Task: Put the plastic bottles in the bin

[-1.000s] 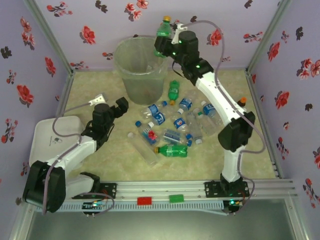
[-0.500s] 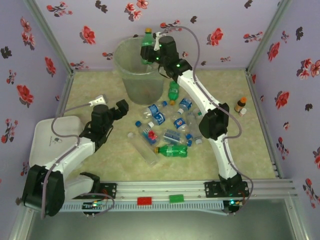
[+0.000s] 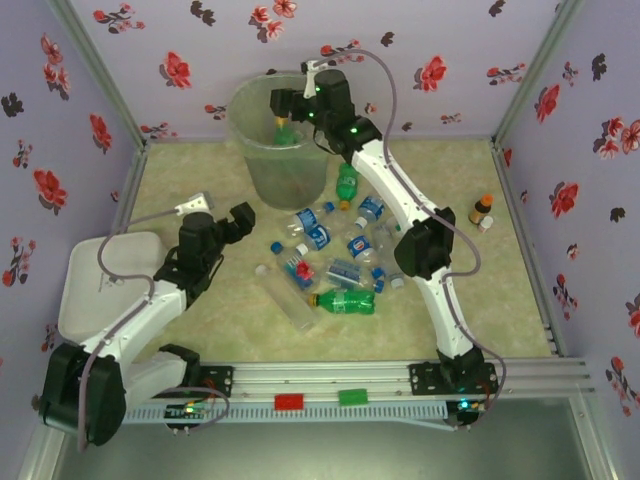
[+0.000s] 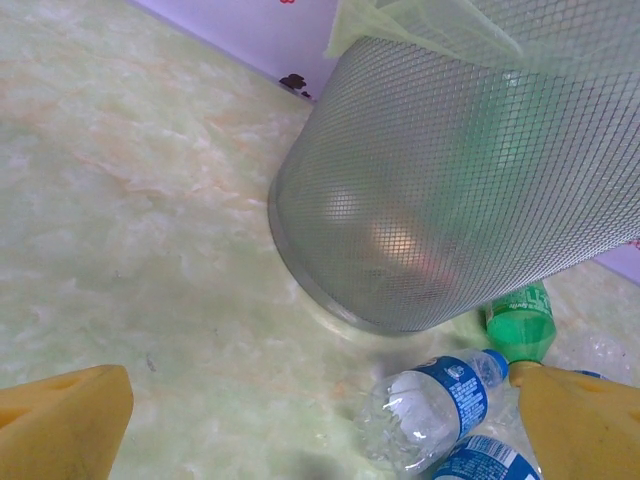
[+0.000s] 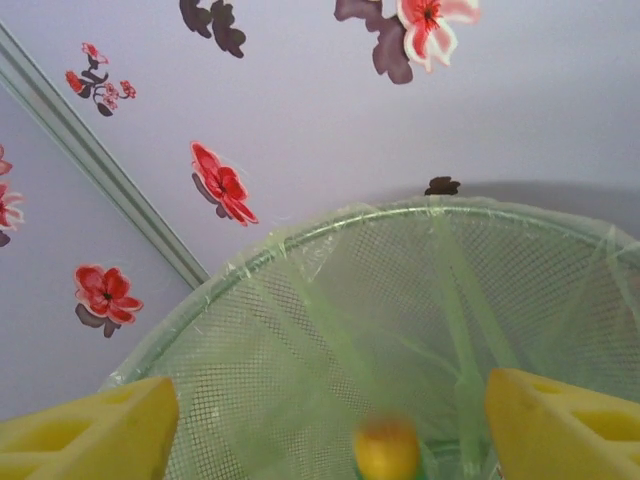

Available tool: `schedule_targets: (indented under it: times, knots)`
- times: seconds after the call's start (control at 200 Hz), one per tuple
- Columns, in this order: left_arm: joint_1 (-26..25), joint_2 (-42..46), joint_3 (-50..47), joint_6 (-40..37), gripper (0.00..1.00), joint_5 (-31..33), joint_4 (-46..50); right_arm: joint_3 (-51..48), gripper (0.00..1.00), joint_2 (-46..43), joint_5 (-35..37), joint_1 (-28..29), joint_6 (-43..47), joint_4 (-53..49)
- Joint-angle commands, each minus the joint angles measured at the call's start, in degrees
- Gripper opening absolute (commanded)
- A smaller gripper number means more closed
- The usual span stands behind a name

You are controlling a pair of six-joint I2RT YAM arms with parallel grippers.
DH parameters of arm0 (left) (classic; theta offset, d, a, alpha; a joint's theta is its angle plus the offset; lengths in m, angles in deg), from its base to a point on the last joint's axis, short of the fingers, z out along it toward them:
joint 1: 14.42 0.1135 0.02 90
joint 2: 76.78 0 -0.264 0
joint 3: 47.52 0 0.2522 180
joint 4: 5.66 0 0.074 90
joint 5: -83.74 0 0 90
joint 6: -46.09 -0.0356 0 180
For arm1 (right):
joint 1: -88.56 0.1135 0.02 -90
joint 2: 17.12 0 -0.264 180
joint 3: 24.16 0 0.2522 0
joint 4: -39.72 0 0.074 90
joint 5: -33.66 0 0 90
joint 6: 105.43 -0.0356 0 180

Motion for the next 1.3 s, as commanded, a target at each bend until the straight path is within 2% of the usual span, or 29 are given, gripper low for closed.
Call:
schedule_targets:
  times: [0.0,0.11,0.28,0.345,0.38,0.785,1.1,1.295]
  knots:
    - [0.45,1.43,-0.40,-0.48,1.00,-0.64,1.33,1.33,0.83,-4.15,0.79,0.41,1.82,-0.06]
    - [0.36,1.68,-0.17,0.00,1.00,-1.76,2.41,-3.38,0.86,-9.41,0.96,0.41,2.79,0.41]
    - [-0.46,1.91,0.60,1.29,1.00,-4.26,5.91,-18.91,0.88,-20.51,2.69,0.41,2.88,4.21]
    - [-1.41,1.91,1.22,1.54,1.00,-5.07,8.44,-25.31,0.94,-25.23,3.44,0.37,3.02,5.25]
    - [-2.32,1.91,1.81,1.54,1.00,-5.12,10.29,-28.46,0.99,-27.38,4.11,0.41,3.11,5.36]
    - [-16.29,3.47,4.21,6.03,1.00,-4.30,31.58,-65.85,1.00,-50.70,17.13,0.32,-0.48,8.91]
    - [-27.61,1.55,3.75,13.78,1.00,-4.21,38.10,-83.95,1.00,-58.02,23.13,0.28,-6.40,9.20]
    - [-28.78,-4.07,4.47,16.20,1.00,-4.32,38.28,-89.22,1.00,-58.91,20.19,0.23,-11.41,16.16]
